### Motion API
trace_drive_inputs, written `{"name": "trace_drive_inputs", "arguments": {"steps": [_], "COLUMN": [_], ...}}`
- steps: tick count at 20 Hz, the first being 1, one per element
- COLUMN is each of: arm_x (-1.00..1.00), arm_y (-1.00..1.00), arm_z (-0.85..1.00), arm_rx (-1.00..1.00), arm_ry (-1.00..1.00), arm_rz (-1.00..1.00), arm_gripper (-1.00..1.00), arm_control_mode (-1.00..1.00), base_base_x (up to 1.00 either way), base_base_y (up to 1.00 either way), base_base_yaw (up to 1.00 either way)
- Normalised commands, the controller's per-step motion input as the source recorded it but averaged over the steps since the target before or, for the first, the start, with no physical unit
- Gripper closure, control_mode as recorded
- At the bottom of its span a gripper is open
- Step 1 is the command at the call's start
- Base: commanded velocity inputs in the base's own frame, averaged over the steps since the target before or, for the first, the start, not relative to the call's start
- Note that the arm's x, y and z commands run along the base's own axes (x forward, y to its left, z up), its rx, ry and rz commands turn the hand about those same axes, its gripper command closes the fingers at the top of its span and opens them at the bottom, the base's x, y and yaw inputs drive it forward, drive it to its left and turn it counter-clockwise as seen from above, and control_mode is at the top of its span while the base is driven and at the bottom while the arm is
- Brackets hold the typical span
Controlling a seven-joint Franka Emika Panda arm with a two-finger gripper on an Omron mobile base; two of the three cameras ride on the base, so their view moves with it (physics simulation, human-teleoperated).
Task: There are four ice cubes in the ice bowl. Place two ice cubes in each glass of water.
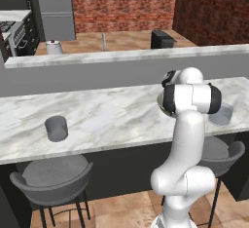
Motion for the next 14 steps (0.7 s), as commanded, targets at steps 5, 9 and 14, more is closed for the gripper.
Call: {"name": "trace_drive_inputs", "arguments": {"steps": [5,9,14], "arm_x": [0.00,0.00,-0.03], "arm_y": [0.32,0.09,-0.12], "arm_z": [-0.11,-0.34,-0.46], "arm_rx": [-0.02,-0.09,-0.12], "arm_ry": [0.00,0.02,0.01], "arm_rz": [0.03,0.00,0.00], "arm_gripper": [-1.00,-1.00,-1.00], "arm_control_mode": [-1.00,-1.00,-1.00], "base_base_x": [0.00,0.00,0.00], "base_base_y": [0.00,0.00,0.00], "base_base_yaw": [0.00,0.00,0.00]}}
